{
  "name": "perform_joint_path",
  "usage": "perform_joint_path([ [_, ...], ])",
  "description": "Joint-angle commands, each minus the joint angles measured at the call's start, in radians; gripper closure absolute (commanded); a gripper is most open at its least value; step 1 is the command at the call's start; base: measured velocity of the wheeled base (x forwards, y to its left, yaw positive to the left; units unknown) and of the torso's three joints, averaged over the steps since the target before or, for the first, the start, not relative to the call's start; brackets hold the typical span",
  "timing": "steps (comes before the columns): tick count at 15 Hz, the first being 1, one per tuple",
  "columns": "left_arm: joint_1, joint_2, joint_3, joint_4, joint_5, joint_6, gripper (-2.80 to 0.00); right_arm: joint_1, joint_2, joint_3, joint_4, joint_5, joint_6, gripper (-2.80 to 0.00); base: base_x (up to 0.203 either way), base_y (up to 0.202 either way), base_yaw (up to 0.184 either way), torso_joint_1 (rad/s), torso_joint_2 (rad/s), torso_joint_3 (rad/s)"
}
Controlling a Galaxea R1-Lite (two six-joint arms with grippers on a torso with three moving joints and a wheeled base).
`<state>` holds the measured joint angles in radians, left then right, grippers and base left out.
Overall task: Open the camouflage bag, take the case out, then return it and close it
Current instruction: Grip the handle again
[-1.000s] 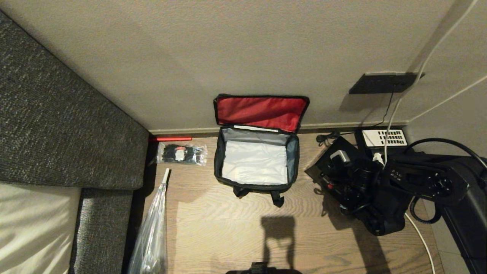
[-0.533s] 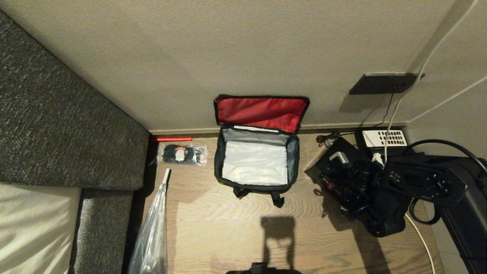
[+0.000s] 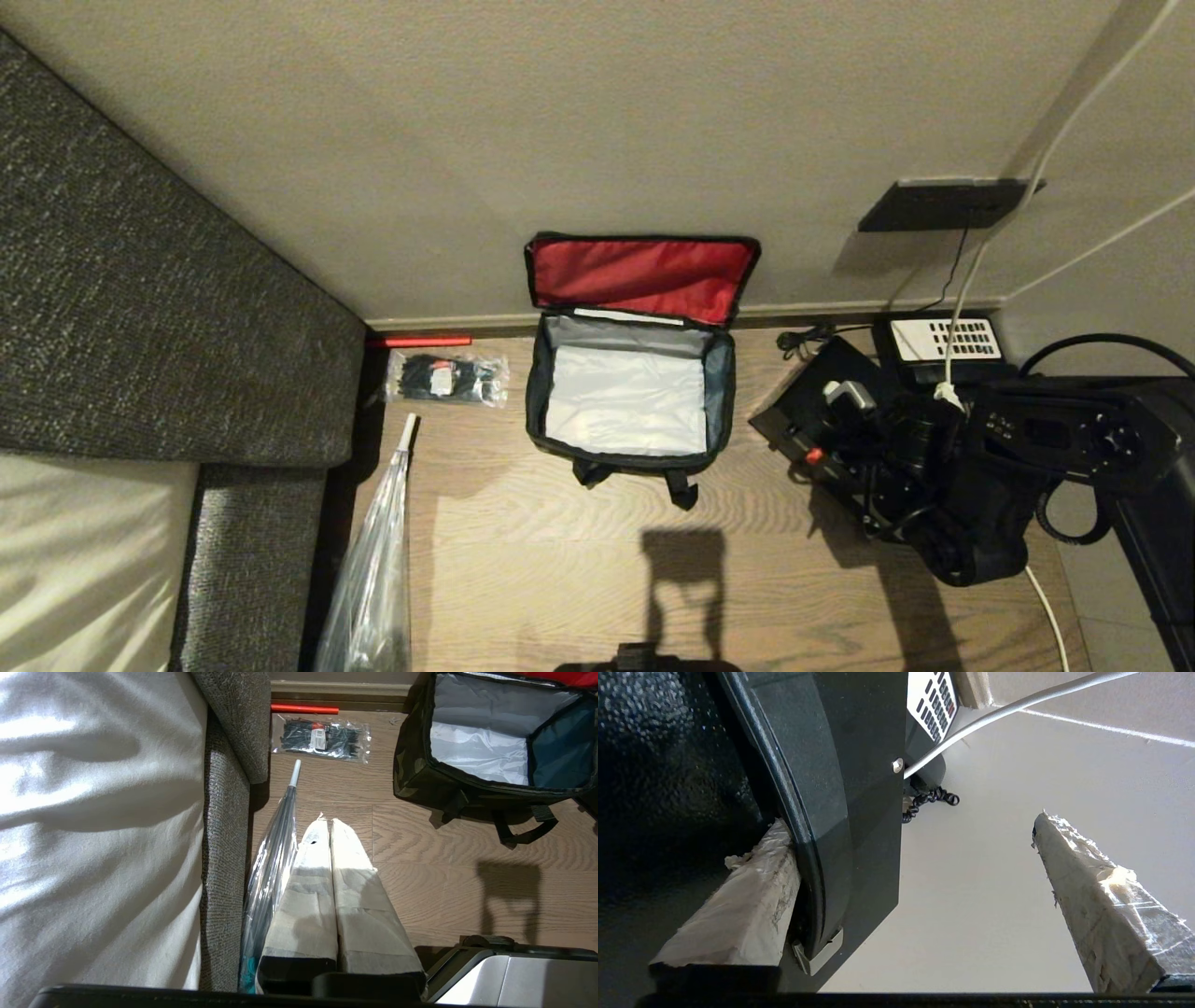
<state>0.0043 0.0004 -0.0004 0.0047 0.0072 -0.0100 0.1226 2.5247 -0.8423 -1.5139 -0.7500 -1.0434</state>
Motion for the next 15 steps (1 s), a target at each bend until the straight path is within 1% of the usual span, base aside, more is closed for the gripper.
perform_joint_path([
  [1,0.000,-0.001,0.003,0.000,0.000,-0.001,0.00,0.000,0.019,-0.029,-0.016,-0.005,-0.003,-2.80,0.000,0.000,0.000,0.000,0.00,0.000],
  [2,0.000,-0.002,0.003,0.000,0.000,-0.001,0.00,-0.001,0.027,-0.033,-0.016,-0.006,-0.002,-2.80,0.000,0.000,0.000,0.000,0.00,0.000],
  [5,0.000,-0.002,0.003,-0.002,0.000,-0.001,0.00,-0.013,0.045,-0.098,-0.016,-0.007,-0.007,-2.80,0.000,0.000,0.000,0.000,0.00,0.000],
  [15,0.001,-0.001,0.003,0.000,0.000,0.000,0.00,-0.020,0.080,-0.097,-0.016,-0.003,-0.018,-2.80,0.000,0.000,0.000,0.000,0.00,0.000],
])
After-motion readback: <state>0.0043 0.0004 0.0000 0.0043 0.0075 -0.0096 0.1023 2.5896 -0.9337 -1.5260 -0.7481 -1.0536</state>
